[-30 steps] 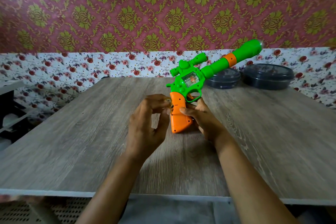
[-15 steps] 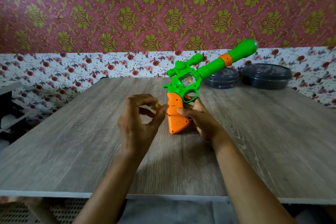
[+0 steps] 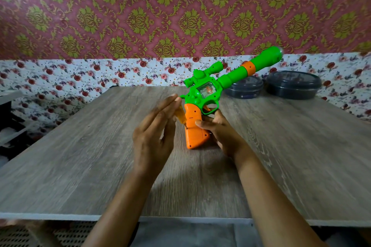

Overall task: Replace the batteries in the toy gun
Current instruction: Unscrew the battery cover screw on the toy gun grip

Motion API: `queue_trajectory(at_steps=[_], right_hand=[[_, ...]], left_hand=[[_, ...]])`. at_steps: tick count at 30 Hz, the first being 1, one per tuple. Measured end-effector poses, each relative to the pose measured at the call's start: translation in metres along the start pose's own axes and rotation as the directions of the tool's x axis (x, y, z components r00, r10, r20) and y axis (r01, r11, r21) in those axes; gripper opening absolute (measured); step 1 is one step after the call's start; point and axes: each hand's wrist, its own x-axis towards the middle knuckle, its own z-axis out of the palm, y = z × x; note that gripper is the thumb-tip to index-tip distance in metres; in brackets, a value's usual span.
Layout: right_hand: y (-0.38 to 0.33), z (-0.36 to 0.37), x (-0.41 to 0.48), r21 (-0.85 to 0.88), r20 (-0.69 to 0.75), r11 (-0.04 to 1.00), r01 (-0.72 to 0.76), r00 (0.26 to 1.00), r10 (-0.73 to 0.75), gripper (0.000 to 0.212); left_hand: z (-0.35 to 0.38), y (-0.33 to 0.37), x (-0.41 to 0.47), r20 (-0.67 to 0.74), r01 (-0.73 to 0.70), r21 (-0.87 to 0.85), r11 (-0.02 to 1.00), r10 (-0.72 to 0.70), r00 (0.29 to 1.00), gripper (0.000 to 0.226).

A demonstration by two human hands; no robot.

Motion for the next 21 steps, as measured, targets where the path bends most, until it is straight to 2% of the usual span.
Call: queue_trajectory(at_steps=[6,13,17,21], right_hand=[[0.0019,-0.0004,0.0012,-0.014,-0.005,1.000,-0.005,1.000,0.005,0.053],[0.0020,-0.0023,0.0015,-0.030,-0.012,0.999,-0.021,1.000,0.021,0.055],[0.0023,-0.0029,0.0002,-0.036,0.014,0.999,-0.005,1.000,0.006,0.055],[0.0014,-0.0023,-0.0011,-0.030,0.029,1.000,0.000,1.000,0.000,0.056]], left_hand=[[-0.0008,0.0023,0.0015,-0.028,0.011,0.029,1.000,-0.010,1.000,0.032],[-0.0016,-0.0033,0.0009,-0.087,0.055,-0.027,0.998,-0.057,0.995,0.021],[-0.0026,-0.0017,0.0015,-0.141,0.085,-0.055,0.995,-0.092,0.986,0.021],[-0.0024,-0.0009,0.0001,-0.130,0.095,-0.084,0.992,-0.105,0.986,0.023]])
